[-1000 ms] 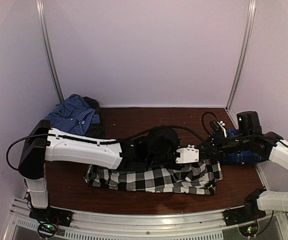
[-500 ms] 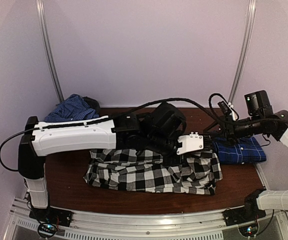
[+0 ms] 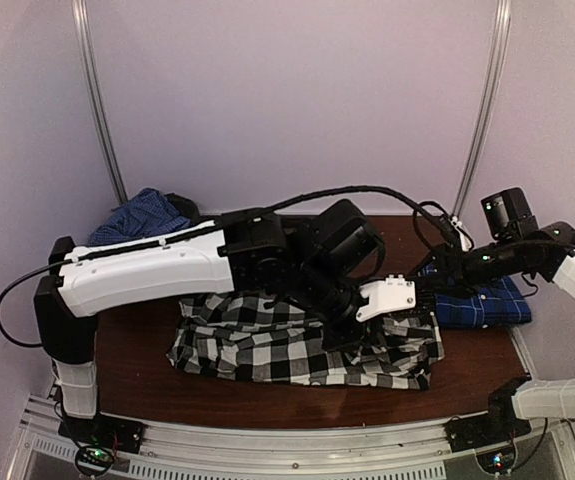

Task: Fold and stack the long sleeve shirts
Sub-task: Fold the sleeve of the rectangle-folded shirt.

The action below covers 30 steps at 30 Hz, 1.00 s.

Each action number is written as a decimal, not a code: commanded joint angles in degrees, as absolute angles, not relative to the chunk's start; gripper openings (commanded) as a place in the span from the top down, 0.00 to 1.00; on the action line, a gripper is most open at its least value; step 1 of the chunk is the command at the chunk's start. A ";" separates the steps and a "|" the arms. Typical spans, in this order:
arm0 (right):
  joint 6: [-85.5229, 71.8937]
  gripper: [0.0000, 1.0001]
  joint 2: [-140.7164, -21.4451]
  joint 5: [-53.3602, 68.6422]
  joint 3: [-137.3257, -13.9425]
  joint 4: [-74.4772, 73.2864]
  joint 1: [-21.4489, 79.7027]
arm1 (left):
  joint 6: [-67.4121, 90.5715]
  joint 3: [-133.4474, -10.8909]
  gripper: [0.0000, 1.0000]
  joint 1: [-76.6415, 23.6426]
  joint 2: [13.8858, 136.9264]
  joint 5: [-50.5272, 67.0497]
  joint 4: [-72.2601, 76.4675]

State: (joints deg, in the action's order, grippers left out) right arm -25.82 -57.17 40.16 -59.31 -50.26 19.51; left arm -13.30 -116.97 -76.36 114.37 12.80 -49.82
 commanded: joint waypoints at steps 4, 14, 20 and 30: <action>-25.84 0.24 -57.21 40.23 -55.90 -46.56 19.18 | -9.79 -120.07 1.00 -78.96 119.36 17.38 -51.99; -25.05 0.23 -57.82 39.46 -54.85 -45.81 19.08 | -4.40 -116.22 1.00 -74.84 118.41 17.90 -47.47; -24.59 0.23 -58.13 37.81 -54.91 -46.22 18.93 | 1.52 -106.52 1.00 -67.21 113.56 22.58 -38.98; -24.34 0.23 -59.09 36.45 -54.26 -45.29 18.02 | 13.95 -91.08 1.00 -52.36 104.89 23.56 -25.92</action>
State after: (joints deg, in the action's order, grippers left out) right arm -25.19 -58.63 37.65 -55.42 -46.85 18.55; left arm 7.25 -95.04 -56.38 109.49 22.76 -34.24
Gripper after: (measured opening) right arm 0.769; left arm 0.022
